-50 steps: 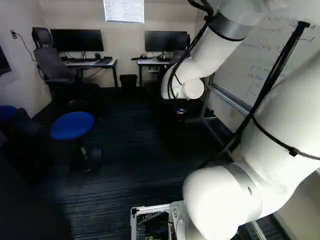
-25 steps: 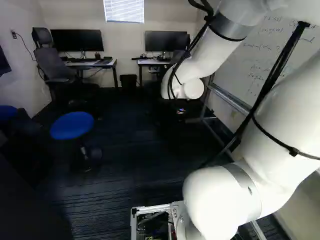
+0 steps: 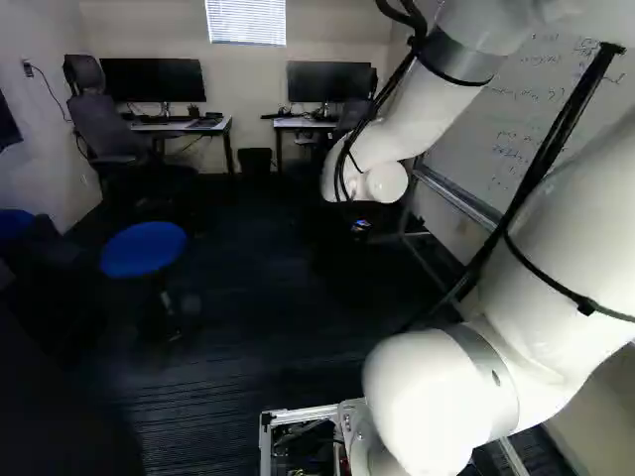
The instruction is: Open the door and move inside
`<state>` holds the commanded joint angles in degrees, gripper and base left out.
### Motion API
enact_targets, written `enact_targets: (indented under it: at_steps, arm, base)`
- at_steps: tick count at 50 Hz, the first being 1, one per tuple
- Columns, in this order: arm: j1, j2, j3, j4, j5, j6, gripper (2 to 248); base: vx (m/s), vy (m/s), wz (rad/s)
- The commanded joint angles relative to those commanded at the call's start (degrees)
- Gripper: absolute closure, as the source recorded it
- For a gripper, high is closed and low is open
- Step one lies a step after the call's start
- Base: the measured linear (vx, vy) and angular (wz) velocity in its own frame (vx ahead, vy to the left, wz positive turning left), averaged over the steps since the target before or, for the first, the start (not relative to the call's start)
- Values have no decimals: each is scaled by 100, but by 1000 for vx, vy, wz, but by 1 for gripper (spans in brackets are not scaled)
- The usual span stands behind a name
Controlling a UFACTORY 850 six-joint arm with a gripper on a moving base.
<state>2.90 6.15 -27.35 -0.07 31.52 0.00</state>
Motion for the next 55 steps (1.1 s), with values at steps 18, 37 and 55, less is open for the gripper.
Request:
enact_targets:
  at_steps: [18,37,55]
  arm:
    - [-60,204,463,1,383,0,3]
    - [-150,510,1157,4,957,0,3]
    - [-223,759,1722,6,1424,0,3]
  base:
    - [0,0,0]
    - [0,0,0]
    - [0,0,0]
